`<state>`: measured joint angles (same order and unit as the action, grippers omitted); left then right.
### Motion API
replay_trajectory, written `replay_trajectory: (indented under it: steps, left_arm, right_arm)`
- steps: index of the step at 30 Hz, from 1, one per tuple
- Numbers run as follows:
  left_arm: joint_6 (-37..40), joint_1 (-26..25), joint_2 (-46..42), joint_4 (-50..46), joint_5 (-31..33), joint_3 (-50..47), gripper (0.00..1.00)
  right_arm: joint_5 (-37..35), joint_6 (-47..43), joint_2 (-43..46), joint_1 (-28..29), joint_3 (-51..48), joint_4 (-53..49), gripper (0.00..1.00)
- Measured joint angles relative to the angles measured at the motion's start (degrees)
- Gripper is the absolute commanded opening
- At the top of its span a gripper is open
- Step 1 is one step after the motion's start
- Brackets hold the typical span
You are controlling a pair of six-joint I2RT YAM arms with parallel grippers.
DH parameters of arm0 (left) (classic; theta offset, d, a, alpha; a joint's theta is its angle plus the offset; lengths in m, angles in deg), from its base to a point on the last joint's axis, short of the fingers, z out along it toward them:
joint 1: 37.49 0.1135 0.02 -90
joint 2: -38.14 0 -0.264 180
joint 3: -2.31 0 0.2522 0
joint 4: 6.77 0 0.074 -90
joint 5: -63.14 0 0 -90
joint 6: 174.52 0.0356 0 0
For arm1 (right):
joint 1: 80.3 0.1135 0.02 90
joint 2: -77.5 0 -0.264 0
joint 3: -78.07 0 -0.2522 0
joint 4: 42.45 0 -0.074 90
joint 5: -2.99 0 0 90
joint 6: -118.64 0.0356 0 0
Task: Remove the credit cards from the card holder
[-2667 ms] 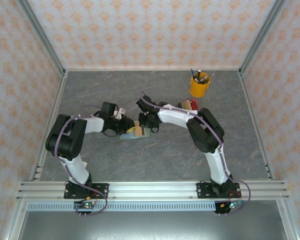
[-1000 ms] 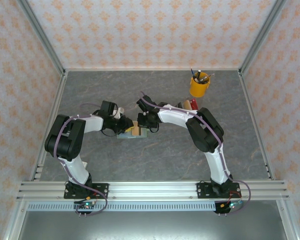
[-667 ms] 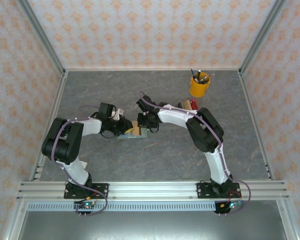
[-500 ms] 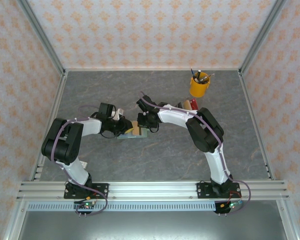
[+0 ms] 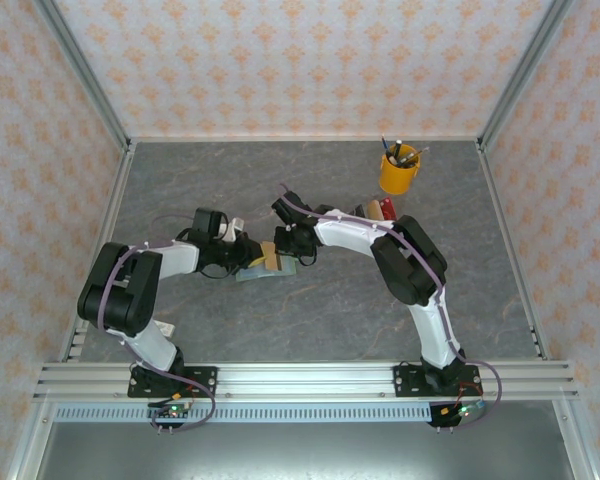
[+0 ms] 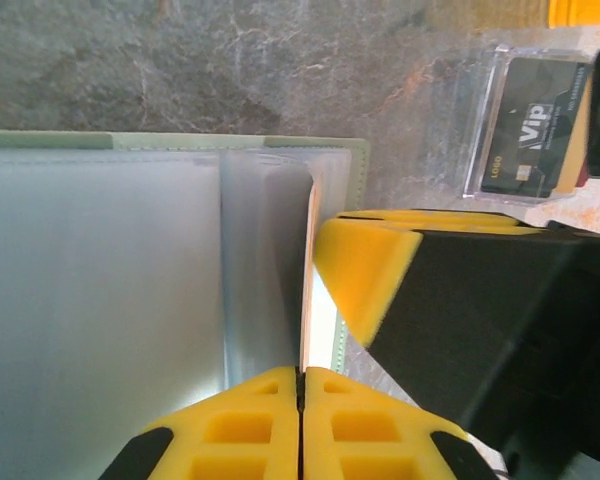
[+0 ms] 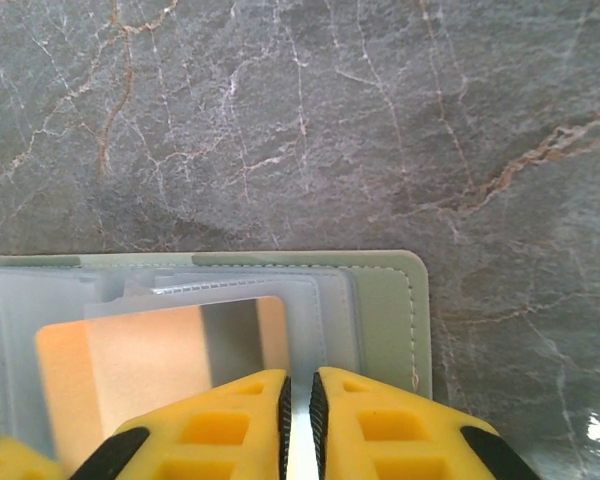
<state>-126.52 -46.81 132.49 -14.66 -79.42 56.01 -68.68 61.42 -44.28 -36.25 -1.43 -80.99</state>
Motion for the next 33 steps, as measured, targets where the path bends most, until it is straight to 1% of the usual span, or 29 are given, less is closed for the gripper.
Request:
replay_trajectory:
  steps: [8,12,19,22,26,27,30,33]
  left_arm:
    - [0.1,0.8,-1.1,-0.2,-0.2,0.0,0.01]
    - [1.2,1.2,-1.9,-3.0,1.0,0.0,0.00]
    - [4.3,1.6,-8.5,-14.8,9.1,1.9,0.00]
    - [5.3,1.6,-12.2,-19.8,12.6,4.2,0.00]
    - [6.1,1.6,-17.7,-24.1,15.6,6.5,0.00]
    - [6.1,1.6,-18.8,-24.8,16.0,7.0,0.00]
    - [5.5,1.6,-22.0,-25.8,17.2,7.8,0.00]
    - [3.8,1.3,-25.1,-25.8,17.9,7.8,0.00]
  right_arm:
    - [-0.8,0.0,-0.1,0.2,0.3,-0.4,0.18]
    - [-0.7,0.0,-0.2,0.2,0.5,-0.6,0.18]
    - [-0.3,-0.4,-0.2,0.2,0.7,-0.8,0.19]
    - [0.8,-1.3,0.0,0.2,0.6,-0.5,0.22]
    - [3.3,-2.4,1.8,-0.1,-1.4,0.8,0.32]
    - [3.9,-2.6,2.6,-0.2,-2.2,1.0,0.33]
    - [7.4,-2.8,7.0,-0.7,-5.7,3.0,0.39]
    - [11.5,-1.9,13.2,-1.9,-9.8,7.9,0.44]
